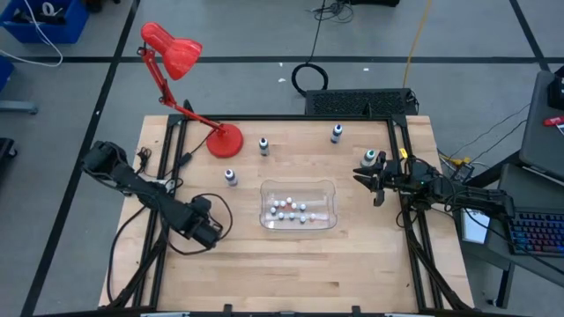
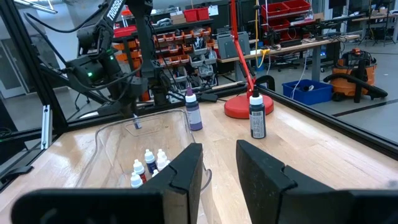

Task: Pick & Place food coloring
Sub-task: Put the small blue food coloring bottle into the transparent bin

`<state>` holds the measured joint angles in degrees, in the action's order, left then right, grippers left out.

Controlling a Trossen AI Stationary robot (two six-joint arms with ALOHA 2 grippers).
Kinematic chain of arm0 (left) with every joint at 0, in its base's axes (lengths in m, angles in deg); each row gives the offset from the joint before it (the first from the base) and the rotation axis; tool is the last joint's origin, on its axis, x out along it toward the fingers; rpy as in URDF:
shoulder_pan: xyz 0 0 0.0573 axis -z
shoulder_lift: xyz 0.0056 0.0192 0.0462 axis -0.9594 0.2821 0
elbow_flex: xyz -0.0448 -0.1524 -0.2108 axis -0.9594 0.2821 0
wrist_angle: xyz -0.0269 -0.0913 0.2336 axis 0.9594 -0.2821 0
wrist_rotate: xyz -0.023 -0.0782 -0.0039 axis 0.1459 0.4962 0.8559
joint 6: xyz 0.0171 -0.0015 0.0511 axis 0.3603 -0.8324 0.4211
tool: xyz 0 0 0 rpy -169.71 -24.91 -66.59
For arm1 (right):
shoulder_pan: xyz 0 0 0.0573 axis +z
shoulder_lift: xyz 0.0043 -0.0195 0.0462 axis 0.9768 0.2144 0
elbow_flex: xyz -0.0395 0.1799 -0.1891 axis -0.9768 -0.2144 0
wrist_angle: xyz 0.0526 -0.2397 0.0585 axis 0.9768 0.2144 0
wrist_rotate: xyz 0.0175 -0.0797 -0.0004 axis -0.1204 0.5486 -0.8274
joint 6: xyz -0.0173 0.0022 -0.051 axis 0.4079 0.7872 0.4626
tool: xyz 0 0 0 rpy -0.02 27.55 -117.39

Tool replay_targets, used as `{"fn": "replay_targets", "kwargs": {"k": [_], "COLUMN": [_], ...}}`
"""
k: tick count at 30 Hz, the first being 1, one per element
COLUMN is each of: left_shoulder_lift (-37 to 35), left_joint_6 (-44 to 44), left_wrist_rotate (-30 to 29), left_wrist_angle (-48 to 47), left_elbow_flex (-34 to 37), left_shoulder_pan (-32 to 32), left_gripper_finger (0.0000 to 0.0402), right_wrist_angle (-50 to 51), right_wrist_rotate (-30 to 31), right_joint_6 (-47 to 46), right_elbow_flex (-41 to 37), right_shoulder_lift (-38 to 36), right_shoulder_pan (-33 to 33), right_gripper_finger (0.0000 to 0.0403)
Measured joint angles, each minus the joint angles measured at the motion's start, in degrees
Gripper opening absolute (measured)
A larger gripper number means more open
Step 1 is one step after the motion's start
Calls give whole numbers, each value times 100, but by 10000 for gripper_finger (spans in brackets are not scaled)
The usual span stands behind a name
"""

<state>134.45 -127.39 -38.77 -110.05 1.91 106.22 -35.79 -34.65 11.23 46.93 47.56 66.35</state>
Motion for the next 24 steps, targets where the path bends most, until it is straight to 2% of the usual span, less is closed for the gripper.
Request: {"fn": "replay_targets", "kwargs": {"k": [7, 11, 14, 19, 24], "left_shoulder_lift": [4, 4, 3, 129, 863], "left_joint_6": [1383, 2861, 4207, 6405, 7705], "left_wrist_rotate": [-700, -1247, -1474, -1278, -815], "left_wrist_angle": [-102, 20, 493, 1365, 1006], "left_elbow_flex": [-912, -1892, -2630, -3558, -4726], "left_shoulder_pan": [-415, -796, -1085, -1577, -2074], "left_gripper_finger": [54, 54, 54, 54, 54], "right_wrist_angle": [0, 0, 0, 0, 0], "right_wrist_rotate": [0, -2, -2, 0, -1], "right_joint_6": [0, 0, 0, 0, -1], "right_elbow_flex": [0, 0, 1, 0, 0], "right_shoulder_lift": [0, 0, 0, 0, -2], "right_shoulder_pan": [0, 0, 0, 0, -1], "right_gripper_finger": [89, 89, 89, 89, 89]}}
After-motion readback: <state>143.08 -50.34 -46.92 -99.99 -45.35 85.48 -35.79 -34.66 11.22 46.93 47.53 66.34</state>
